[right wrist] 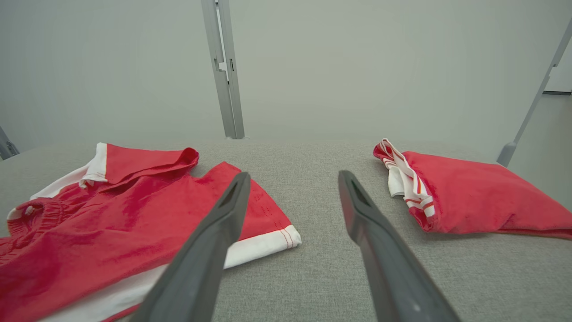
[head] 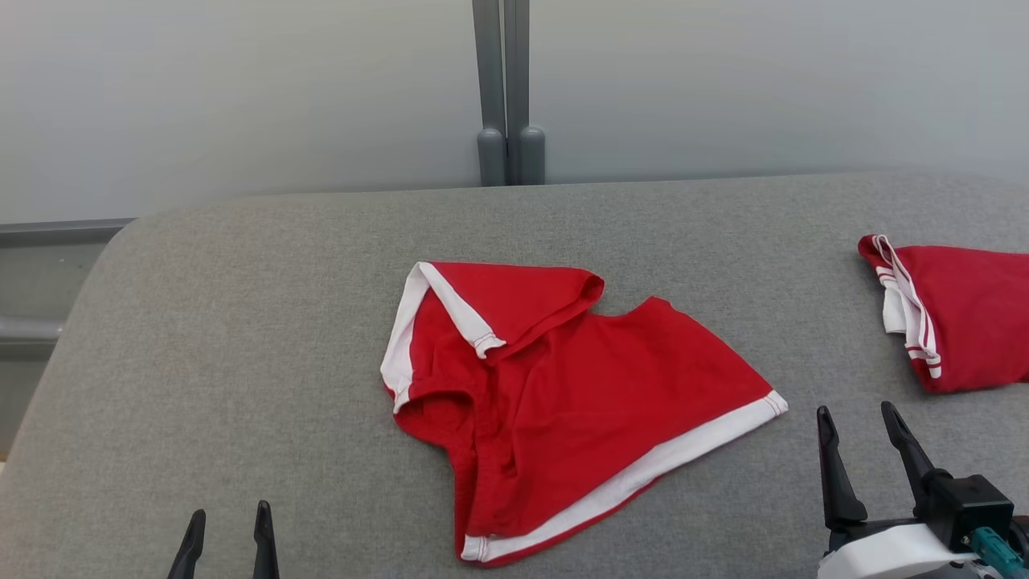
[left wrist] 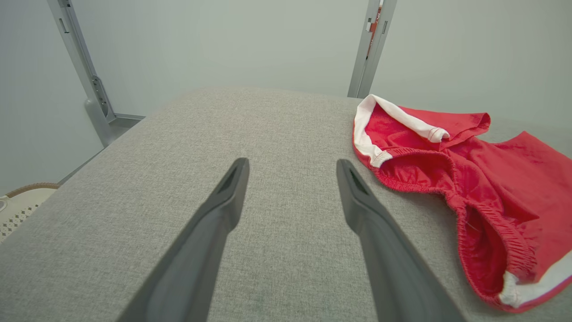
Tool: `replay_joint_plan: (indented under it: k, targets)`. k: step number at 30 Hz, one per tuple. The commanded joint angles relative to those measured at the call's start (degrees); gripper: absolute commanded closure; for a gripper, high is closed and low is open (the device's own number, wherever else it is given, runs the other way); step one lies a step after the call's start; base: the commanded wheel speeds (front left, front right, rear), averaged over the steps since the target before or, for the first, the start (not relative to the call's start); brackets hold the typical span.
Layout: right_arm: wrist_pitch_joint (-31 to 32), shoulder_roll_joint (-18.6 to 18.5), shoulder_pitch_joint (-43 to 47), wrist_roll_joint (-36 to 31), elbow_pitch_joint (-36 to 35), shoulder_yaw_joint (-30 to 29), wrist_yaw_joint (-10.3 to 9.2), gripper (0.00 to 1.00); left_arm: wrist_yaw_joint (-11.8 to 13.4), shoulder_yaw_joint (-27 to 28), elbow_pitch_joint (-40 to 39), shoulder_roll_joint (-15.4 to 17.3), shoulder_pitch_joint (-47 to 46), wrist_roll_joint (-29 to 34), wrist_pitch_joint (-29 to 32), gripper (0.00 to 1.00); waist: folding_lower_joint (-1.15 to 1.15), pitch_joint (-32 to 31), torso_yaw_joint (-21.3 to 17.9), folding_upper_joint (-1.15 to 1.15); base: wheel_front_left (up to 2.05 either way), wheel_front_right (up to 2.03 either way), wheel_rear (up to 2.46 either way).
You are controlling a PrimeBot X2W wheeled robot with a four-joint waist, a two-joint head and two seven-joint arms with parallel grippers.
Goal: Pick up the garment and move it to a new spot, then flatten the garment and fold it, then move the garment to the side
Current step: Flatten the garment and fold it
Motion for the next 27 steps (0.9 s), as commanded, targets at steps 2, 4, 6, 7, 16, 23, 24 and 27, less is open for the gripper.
replay_joint_plan:
  k: [2,4,6,7,16,23,24,27]
  targets:
    - [0.01,-0.14,-0.56,-0.20,0.16,-0.06,0.01,0.00,-0.30,-0.10,0.26,-0.11,-0.94,0.46,-0.25,0.00,0.00,0.19,-0.04,0.00,0.00,0.00,0.00]
    - [0.01,-0.14,-0.61,-0.19,0.20,-0.10,0.01,0.00,-0.40,-0.26,0.21,-0.14,-1.17,0.57,-0.22,0.00,0.00,0.34,-0.07,0.00,0.00,0.00,0.00]
    - [0.01,-0.14,-0.66,-0.14,0.26,-0.01,0.01,0.00,-0.39,-0.31,0.15,-0.16,-1.22,0.65,-0.22,0.00,0.00,0.40,-0.20,0.00,0.00,0.00,0.00]
    - [0.01,-0.14,-0.67,-0.11,0.29,0.01,0.01,0.00,-0.41,-0.32,0.18,-0.18,-1.30,0.72,-0.22,0.00,0.00,0.43,-0.26,0.00,0.00,0.00,0.00]
    - [0.01,-0.15,-0.92,0.48,0.43,0.14,0.01,0.00,-0.49,-0.79,0.36,-0.24,-1.57,0.96,-0.22,0.00,0.00,0.75,-0.88,0.00,0.00,0.00,0.00]
    - [0.01,-0.22,-3.30,0.67,-0.07,0.61,0.01,0.00,-0.49,-4.66,-0.17,-0.25,-1.94,-1.10,-0.21,0.00,0.00,1.38,-1.14,0.00,0.00,0.00,0.00]
    - [0.01,-0.15,-4.05,0.58,0.48,0.83,0.01,0.00,-0.50,-6.59,0.27,-0.03,-1.99,-1.55,-0.21,0.00,0.00,1.56,-1.16,0.00,0.00,0.00,0.00]
    - [1.13,-2.45,-7.17,-0.15,7.47,4.31,-0.01,0.00,-0.49,-14.01,0.69,2.39,-3.59,-4.56,4.02,0.00,0.00,2.21,-0.82,0.00,0.00,0.00,0.00]
